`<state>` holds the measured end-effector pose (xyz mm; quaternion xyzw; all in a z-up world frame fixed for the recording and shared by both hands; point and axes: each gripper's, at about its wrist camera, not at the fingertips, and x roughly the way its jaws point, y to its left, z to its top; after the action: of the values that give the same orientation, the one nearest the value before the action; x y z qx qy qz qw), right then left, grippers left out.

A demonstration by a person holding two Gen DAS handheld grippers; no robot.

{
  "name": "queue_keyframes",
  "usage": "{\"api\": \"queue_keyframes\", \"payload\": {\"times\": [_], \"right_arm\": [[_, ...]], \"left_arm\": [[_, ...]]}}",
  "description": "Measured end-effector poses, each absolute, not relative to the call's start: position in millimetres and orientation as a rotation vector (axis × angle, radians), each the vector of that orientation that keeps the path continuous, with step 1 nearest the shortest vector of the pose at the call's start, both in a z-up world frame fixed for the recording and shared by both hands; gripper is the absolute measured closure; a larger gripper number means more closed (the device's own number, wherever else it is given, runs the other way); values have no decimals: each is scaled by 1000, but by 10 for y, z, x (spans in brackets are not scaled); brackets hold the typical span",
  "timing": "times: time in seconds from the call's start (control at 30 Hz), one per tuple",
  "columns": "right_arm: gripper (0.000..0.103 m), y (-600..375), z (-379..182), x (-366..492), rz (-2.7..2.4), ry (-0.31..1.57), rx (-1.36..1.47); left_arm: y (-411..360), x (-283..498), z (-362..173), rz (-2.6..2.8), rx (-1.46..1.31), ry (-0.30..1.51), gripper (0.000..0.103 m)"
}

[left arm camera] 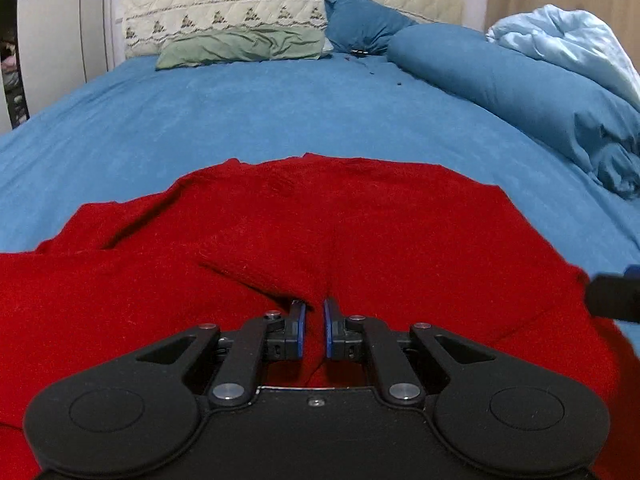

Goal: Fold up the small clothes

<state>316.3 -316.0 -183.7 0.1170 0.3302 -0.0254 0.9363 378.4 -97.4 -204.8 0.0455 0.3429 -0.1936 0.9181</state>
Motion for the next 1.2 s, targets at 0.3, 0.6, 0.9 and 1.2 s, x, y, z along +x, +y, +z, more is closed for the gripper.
{"api": "queue_keyframes", "payload": {"times": [0.3,0.6,0.9,1.2], "right_arm": [[0,-2909,-1726,3470,65,645,211],[0,-1913,-1986,4092,257,692,-131],[34,-1925,-2223,4295,124,664,-117],[33,-2559,-2398,3999,83,689,214]], "left_arm": [[-377,3463,-1636,-311,114,626,35],[599,3251,-1770,-4,61,687,33],[839,3258,-1884,42,23,710,33],[887,3252,-1970,18,9,691,33]]}}
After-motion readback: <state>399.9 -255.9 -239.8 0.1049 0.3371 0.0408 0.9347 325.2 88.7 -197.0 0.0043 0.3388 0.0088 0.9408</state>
